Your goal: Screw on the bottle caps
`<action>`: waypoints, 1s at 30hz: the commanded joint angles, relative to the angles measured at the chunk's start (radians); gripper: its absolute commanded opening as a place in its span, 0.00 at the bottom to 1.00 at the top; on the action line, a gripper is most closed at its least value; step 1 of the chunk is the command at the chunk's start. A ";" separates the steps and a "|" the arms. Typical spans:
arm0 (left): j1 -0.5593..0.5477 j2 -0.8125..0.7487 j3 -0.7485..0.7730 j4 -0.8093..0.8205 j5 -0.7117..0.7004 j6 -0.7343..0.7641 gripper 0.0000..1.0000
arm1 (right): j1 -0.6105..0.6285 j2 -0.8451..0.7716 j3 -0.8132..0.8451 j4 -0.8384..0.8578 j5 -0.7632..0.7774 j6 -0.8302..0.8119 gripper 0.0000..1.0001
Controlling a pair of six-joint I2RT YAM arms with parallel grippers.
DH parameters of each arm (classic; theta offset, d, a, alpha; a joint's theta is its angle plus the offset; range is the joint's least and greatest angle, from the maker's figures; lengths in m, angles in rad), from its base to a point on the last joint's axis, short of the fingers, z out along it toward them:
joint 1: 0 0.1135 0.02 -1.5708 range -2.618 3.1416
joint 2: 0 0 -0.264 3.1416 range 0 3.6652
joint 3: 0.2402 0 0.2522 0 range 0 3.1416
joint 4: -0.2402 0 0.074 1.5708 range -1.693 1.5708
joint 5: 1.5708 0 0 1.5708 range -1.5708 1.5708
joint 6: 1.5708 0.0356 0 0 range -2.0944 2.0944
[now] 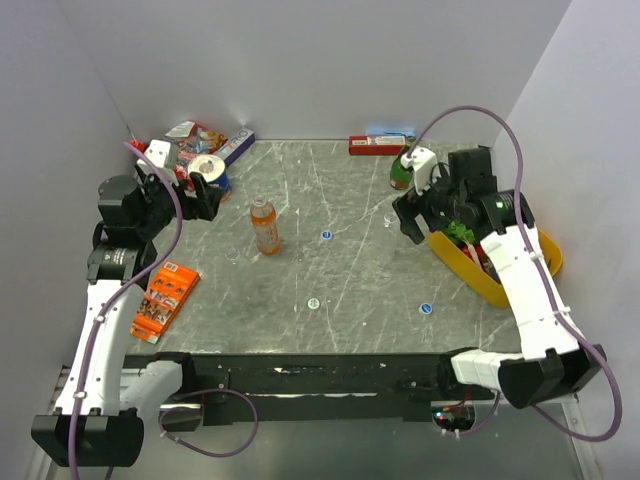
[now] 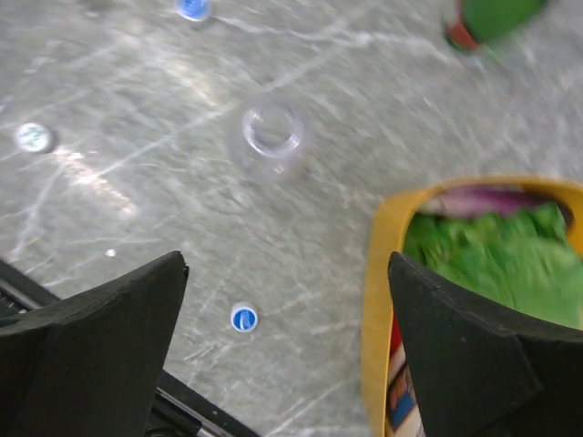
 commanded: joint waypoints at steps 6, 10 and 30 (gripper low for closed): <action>0.021 0.012 0.052 0.012 0.237 0.013 0.96 | -0.001 0.161 0.128 0.036 -0.236 -0.063 0.85; 0.021 0.022 0.067 0.003 0.231 0.031 0.96 | -0.001 0.209 0.132 0.022 -0.279 -0.075 0.78; 0.062 0.039 0.084 -0.002 0.249 0.030 0.96 | 0.000 0.295 0.064 0.099 -0.202 -0.070 0.47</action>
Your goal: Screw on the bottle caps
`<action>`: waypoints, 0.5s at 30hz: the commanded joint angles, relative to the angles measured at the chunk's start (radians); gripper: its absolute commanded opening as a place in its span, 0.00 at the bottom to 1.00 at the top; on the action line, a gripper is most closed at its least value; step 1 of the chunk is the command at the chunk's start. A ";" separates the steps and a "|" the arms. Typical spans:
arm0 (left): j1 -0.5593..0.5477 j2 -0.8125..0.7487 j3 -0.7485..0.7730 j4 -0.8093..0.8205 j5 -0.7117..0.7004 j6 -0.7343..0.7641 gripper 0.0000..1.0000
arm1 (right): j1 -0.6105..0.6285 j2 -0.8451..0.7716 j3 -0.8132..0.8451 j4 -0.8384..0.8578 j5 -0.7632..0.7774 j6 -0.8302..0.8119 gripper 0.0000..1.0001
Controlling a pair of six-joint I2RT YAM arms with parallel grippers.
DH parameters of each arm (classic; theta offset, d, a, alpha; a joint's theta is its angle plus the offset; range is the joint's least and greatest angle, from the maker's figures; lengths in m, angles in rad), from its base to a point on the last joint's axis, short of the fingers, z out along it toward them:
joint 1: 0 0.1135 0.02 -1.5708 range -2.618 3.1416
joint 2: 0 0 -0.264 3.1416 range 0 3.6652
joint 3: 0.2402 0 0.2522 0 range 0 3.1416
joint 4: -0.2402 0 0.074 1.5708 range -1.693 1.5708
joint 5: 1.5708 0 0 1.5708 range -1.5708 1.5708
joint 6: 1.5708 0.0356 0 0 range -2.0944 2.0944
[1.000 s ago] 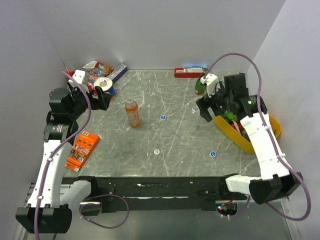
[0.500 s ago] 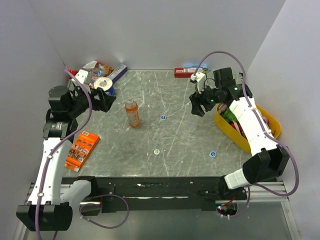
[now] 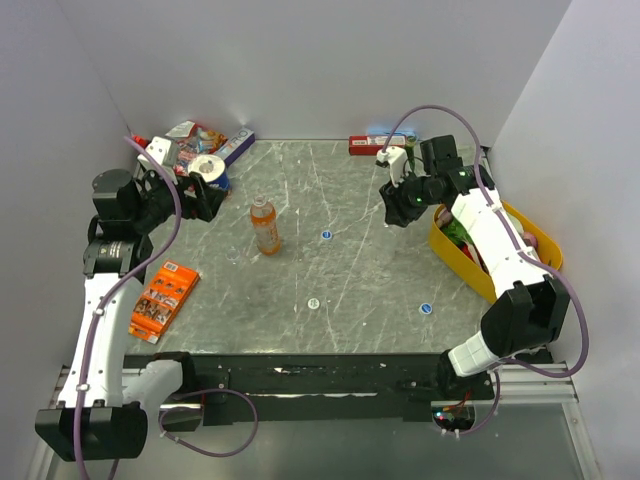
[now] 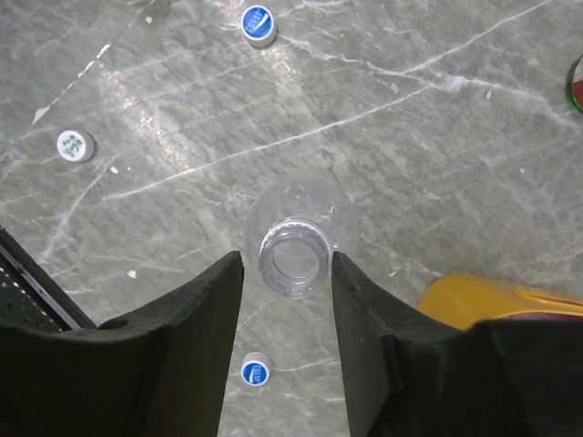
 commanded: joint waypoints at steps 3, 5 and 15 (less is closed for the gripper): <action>0.007 0.025 0.053 0.035 0.070 -0.011 0.96 | 0.002 -0.002 -0.017 0.052 0.015 0.000 0.40; 0.005 0.045 0.070 0.044 0.092 -0.025 0.96 | 0.005 0.004 -0.014 0.046 0.016 -0.005 0.21; -0.326 0.186 0.217 0.038 0.077 0.044 0.96 | 0.003 -0.051 0.124 -0.074 0.033 -0.067 0.00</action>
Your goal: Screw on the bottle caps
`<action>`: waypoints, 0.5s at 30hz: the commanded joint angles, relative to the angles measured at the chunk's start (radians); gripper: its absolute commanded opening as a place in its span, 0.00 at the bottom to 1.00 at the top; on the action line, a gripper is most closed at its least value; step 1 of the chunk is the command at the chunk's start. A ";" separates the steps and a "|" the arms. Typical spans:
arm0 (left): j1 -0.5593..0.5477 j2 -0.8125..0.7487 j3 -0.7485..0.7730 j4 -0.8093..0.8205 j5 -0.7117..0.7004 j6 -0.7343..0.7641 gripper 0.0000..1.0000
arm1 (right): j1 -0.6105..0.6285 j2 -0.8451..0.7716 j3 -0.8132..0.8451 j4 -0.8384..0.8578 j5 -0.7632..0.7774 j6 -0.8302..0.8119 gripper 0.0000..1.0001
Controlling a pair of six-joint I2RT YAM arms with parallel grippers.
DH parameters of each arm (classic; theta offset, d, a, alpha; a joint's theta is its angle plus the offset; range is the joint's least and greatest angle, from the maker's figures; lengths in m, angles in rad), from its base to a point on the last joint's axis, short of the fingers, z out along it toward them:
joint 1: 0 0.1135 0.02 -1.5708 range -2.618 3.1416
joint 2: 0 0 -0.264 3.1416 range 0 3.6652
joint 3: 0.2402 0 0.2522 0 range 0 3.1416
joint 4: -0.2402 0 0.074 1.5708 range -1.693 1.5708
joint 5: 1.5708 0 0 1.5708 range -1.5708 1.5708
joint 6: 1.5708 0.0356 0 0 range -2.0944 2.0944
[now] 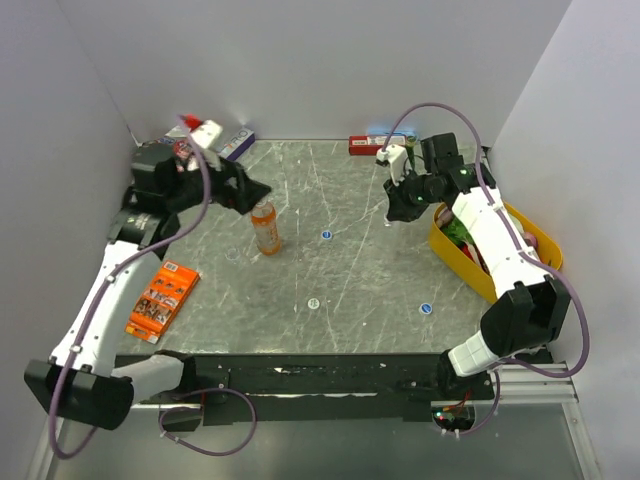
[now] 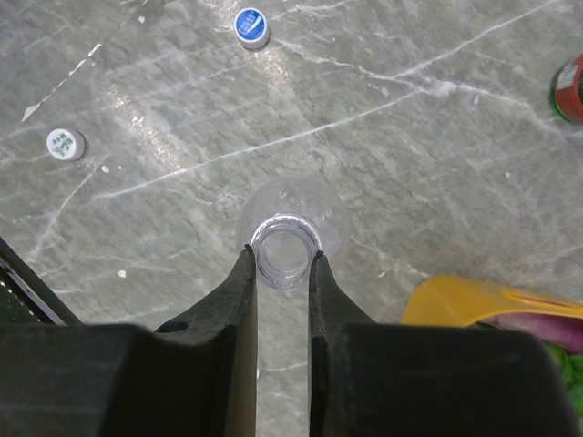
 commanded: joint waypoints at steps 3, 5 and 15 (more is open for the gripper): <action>-0.229 0.049 0.028 0.125 0.000 0.043 0.96 | 0.003 -0.097 0.215 -0.167 -0.012 -0.072 0.00; -0.299 0.059 -0.056 0.235 -0.019 0.028 0.96 | 0.003 -0.129 0.282 -0.224 -0.062 -0.074 0.00; -0.578 0.184 -0.248 0.743 -0.109 0.002 0.96 | 0.001 -0.087 0.584 -0.474 -0.338 -0.040 0.00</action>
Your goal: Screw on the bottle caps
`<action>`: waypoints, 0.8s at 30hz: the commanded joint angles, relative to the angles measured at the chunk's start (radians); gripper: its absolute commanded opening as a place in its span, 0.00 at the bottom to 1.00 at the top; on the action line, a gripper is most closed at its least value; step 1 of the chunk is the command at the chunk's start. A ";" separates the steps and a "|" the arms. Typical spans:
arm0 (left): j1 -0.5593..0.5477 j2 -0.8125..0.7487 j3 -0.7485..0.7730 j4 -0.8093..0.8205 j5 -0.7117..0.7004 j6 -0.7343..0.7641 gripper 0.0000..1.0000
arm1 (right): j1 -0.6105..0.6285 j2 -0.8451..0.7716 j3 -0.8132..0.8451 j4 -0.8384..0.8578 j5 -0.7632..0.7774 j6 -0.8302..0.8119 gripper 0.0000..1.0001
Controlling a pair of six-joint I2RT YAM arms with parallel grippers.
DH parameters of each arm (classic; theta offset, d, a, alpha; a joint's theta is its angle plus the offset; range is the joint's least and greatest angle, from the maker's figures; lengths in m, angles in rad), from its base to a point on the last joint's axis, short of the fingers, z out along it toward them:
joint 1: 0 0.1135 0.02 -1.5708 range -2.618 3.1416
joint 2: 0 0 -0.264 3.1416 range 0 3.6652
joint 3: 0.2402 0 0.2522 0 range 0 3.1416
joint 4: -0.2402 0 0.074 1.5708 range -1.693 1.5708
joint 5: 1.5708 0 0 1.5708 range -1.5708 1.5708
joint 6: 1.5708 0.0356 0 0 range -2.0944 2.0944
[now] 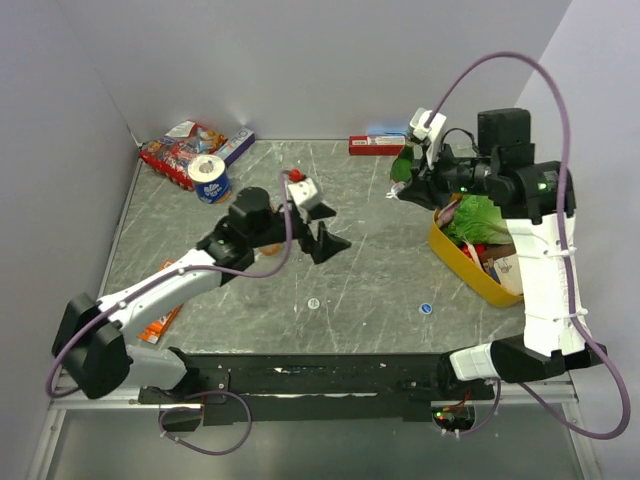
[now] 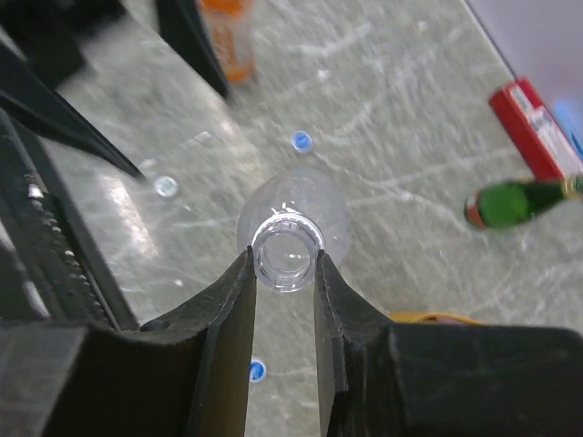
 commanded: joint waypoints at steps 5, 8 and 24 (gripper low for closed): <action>-0.101 0.089 0.021 0.281 -0.065 0.010 0.96 | 0.001 0.117 0.276 -0.222 -0.252 0.043 0.00; -0.112 0.112 0.024 0.295 -0.092 0.034 0.96 | 0.001 0.135 0.299 -0.251 -0.277 0.033 0.00; -0.140 0.137 0.047 0.178 -0.404 0.143 0.96 | 0.001 0.143 0.230 -0.330 -0.187 -0.045 0.00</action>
